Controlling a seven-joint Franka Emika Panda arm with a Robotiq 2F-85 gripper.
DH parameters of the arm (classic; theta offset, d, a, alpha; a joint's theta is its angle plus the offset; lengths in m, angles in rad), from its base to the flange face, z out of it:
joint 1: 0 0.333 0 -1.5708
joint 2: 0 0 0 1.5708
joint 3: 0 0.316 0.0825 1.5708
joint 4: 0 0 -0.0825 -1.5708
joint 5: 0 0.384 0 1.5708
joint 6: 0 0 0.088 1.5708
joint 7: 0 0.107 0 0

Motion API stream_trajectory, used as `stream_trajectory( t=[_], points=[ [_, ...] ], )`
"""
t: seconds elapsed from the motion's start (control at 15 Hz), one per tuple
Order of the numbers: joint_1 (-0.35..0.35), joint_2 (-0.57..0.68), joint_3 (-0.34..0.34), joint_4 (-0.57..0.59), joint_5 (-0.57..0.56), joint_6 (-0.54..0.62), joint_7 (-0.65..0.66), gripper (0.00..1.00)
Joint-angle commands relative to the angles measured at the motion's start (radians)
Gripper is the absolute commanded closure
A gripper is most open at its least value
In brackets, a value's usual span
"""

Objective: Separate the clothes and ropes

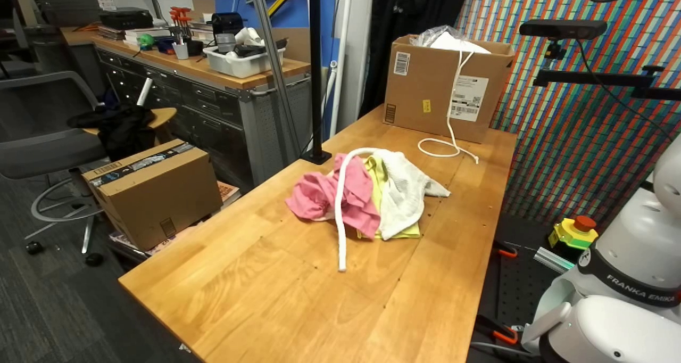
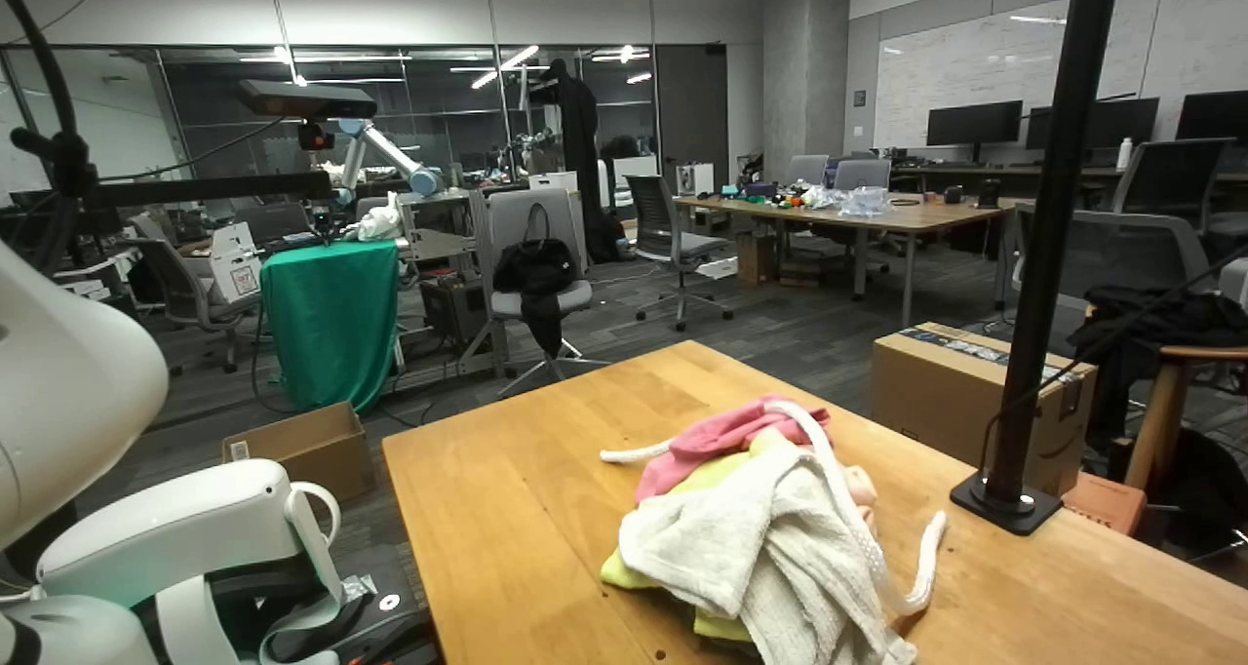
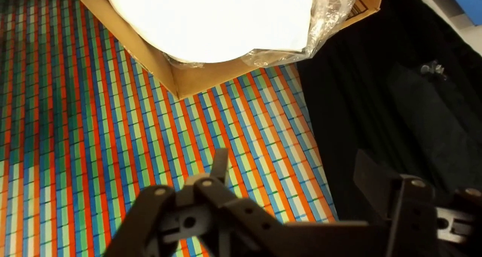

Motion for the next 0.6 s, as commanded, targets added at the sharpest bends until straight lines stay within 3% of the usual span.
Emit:
stream_trajectory(
  t=[0.0, 0.53],
  points=[
    [0.026, -0.022, -0.007, 0.013, 0.026, -0.025, -0.064, 0.00],
    [0.131, -0.204, 0.087, -0.209, 0.148, 0.025, -0.285, 0.00]
  ],
)
